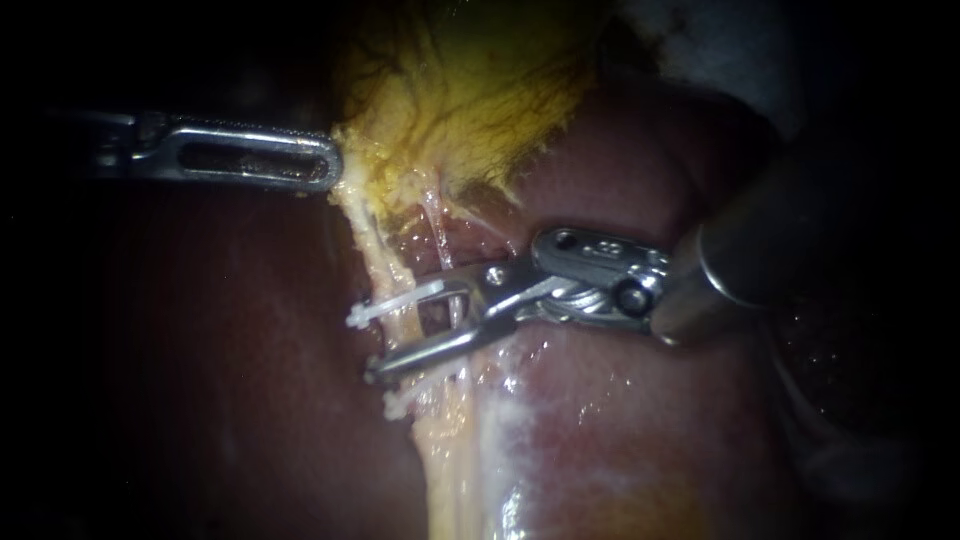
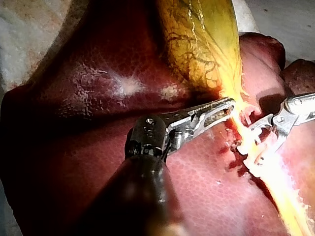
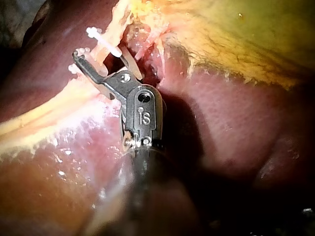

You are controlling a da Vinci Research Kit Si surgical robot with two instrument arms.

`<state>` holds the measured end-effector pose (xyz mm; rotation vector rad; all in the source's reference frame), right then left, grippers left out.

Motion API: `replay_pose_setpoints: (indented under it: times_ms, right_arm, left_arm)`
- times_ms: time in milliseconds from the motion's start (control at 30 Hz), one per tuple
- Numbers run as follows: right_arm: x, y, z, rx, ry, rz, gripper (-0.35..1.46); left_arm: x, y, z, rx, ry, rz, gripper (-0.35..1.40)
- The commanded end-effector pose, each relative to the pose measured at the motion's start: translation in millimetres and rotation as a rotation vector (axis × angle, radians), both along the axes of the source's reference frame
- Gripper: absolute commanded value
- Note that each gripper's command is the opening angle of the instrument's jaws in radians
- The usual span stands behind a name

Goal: Going back third clip left tube

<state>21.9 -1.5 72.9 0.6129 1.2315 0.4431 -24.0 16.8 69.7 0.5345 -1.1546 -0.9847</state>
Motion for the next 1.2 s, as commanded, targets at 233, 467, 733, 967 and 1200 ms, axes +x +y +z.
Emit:
replay_pose_setpoints:
  times_ms: [233, 467, 733, 967, 1200]
  right_arm:
    - [-5.5, 0.4, -2.2, -0.182, -0.024, 0.026, 0.60]
    - [-11.3, 1.4, -6.5, -0.279, -0.028, 0.027, 0.60]
    - [-13.9, 1.2, -9.8, -0.309, -0.110, -0.031, 0.60]
    - [-15.3, 1.0, -9.9, -0.310, -0.120, -0.051, 0.60]
    - [-15.7, 1.0, -10.3, -0.309, -0.125, -0.045, 0.60]
  left_arm:
    - [0.2, 0.0, 0.0, 0.000, -0.001, 0.001, -0.35]
    - [0.2, 0.1, 0.1, 0.000, -0.001, 0.001, -0.35]
    - [0.2, 0.0, 0.2, -0.001, -0.001, 0.001, -0.35]
    - [-0.2, -0.2, 1.0, -0.005, 0.001, 0.000, -0.35]
    - [-1.6, -0.8, 3.8, -0.022, 0.007, -0.010, -0.35]
